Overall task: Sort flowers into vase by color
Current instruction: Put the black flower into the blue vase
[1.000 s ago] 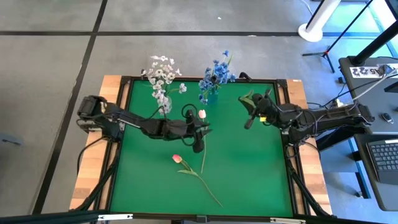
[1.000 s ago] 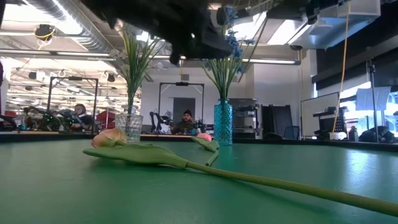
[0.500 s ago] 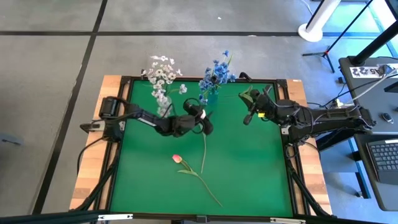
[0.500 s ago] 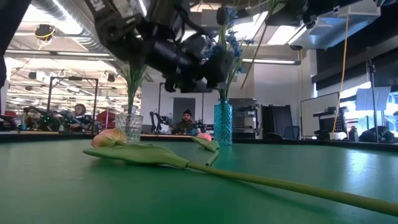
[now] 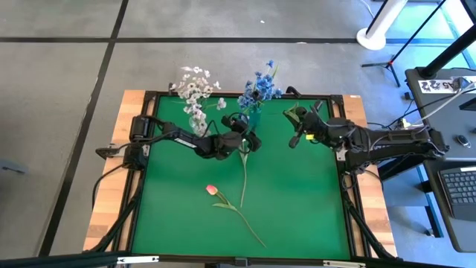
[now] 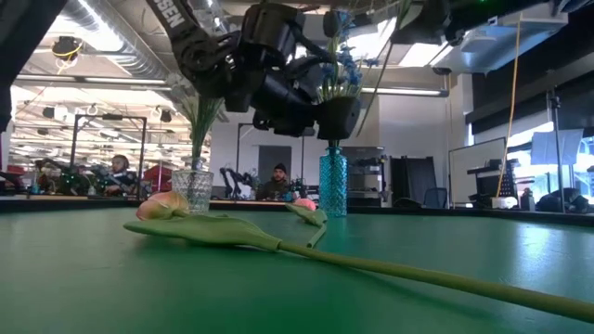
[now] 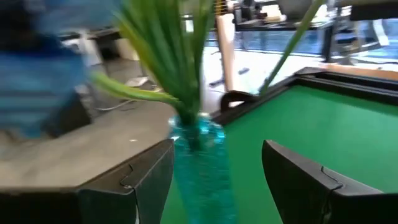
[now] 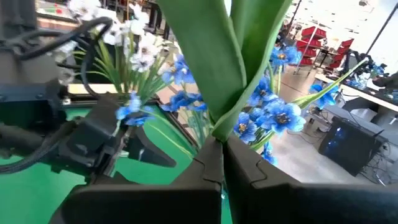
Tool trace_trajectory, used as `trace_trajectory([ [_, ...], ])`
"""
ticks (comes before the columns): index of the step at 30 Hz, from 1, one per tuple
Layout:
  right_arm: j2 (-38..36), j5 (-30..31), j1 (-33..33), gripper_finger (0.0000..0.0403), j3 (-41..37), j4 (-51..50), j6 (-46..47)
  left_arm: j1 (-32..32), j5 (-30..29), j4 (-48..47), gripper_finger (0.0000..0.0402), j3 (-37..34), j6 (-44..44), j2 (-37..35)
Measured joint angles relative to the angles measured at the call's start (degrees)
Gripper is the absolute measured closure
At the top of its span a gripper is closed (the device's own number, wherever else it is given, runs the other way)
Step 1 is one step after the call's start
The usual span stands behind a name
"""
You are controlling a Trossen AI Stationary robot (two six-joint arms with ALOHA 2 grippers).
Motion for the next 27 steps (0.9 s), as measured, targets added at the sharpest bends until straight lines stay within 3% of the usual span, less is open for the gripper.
trace_trajectory([
  [3, 1.1, -2.8, -2.9, 0.0403, 0.0, 0.9, -0.4, 0.8, -1.2, -0.2, 0.0165, 0.0, 0.2, 0.0],
  [16, 5.4, -17.2, -14.2, 0.0403, 0.0, 7.3, -1.0, 5.4, 7.7, -2.8, 0.0165, 0.0, -5.4, 0.0],
  [27, 12.0, -22.2, -18.8, 0.0403, 0.0, 12.2, -1.2, 5.4, 9.4, -3.2, 0.0165, 0.0, -5.4, 0.0],
])
